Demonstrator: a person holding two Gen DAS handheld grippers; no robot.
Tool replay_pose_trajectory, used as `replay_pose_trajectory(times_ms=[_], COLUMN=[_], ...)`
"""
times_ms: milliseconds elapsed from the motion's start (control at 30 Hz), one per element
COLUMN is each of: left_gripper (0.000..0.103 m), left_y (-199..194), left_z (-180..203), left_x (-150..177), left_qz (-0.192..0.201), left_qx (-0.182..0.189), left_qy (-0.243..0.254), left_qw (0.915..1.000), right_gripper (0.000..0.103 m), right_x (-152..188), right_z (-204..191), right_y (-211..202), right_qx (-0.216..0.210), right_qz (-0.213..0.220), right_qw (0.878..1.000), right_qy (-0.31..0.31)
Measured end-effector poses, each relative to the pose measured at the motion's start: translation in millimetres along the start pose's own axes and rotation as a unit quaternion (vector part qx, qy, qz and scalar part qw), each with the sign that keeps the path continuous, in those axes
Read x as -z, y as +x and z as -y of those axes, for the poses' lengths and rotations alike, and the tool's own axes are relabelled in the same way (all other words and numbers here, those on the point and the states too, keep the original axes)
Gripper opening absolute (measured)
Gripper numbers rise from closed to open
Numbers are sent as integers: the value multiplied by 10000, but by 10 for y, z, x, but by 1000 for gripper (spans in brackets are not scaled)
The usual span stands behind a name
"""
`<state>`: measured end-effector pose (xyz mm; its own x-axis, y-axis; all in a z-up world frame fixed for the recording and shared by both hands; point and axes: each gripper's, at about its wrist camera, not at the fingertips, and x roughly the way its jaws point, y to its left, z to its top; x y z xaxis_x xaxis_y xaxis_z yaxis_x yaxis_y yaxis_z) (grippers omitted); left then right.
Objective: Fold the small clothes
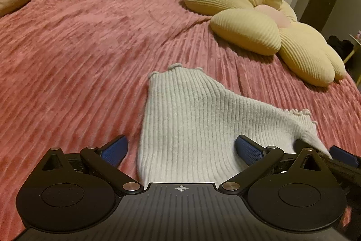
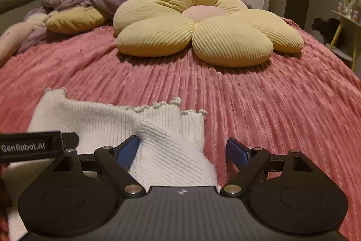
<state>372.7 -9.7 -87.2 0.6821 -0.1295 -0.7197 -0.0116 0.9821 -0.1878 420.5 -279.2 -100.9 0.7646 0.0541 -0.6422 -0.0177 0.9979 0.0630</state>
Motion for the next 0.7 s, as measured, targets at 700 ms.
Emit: replay_pose_trajectory(times_ms=[700], left_gripper=[103], left_y=[-1559], left_z=[-350], left_x=[963], left_qz=[-286], left_qx=[-617], left_qy=[284], left_qw=[9973], right_gripper=[99], right_x=[528], right_z=[184], right_y=[-1454], right_qx=[149], right_qz=[-972], right_qw=[9952], right_qy=[19])
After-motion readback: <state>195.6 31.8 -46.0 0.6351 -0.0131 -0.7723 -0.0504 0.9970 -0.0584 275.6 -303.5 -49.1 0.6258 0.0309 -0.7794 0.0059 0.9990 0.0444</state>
